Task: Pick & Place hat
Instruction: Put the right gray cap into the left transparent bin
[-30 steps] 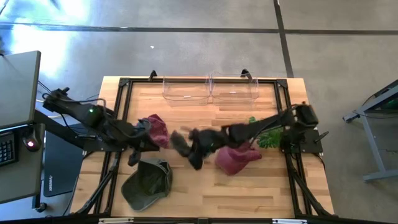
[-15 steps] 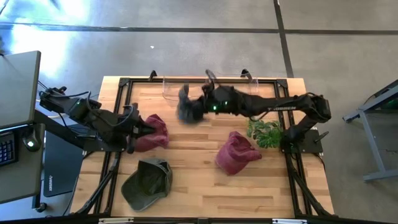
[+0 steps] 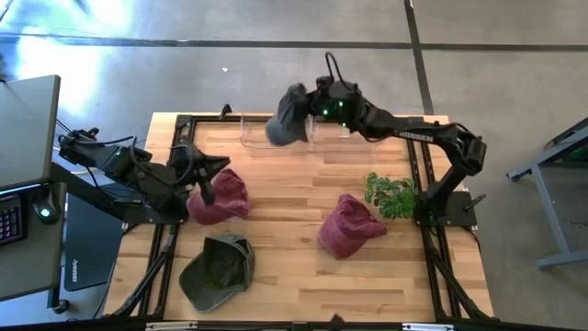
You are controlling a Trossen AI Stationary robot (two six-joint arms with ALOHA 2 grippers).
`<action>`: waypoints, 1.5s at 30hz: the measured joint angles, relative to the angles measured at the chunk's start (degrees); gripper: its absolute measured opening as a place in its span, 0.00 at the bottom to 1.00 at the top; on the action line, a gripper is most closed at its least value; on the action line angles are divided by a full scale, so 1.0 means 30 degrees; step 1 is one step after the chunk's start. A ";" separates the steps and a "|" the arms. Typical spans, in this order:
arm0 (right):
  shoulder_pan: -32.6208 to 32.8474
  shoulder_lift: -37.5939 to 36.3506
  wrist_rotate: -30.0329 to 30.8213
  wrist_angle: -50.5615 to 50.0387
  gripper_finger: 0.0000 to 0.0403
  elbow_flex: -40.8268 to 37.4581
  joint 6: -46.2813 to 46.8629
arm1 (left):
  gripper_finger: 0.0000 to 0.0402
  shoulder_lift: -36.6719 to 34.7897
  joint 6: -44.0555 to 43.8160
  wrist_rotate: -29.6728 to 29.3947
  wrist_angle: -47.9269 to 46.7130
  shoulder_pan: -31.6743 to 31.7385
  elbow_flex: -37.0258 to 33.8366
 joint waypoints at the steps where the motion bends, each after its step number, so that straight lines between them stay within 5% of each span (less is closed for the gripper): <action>1: -0.0315 0.0144 -0.0191 0.0004 0.07 0.0000 0.0045 | 0.07 -0.0008 -0.0014 -0.0345 0.0003 0.0000 0.0000; 11: -0.1290 0.2651 -0.1158 -0.0106 0.06 0.0015 0.0933 | 0.07 -0.0001 -0.1452 0.0214 -0.0170 0.2584 0.0000; 17: -0.1151 0.2678 0.0998 -0.0635 0.09 0.0015 0.1331 | 0.07 -0.0001 -0.0237 0.3173 -0.0161 0.5018 0.0000; 24: -0.0447 0.2071 0.1311 -0.0410 0.06 0.0025 0.2357 | 0.07 -0.0008 0.1754 0.6525 -0.0164 0.6885 0.0000; 35: 0.0226 0.1988 0.3651 -0.4640 0.09 0.0029 0.3145 | 0.07 -0.0008 0.5036 1.0112 -0.0164 0.8414 0.0000; 45: 0.0488 0.1129 0.3600 -0.4162 0.07 0.0029 0.3461 | 0.07 -0.0015 0.5768 1.1057 -0.0172 0.8495 0.0000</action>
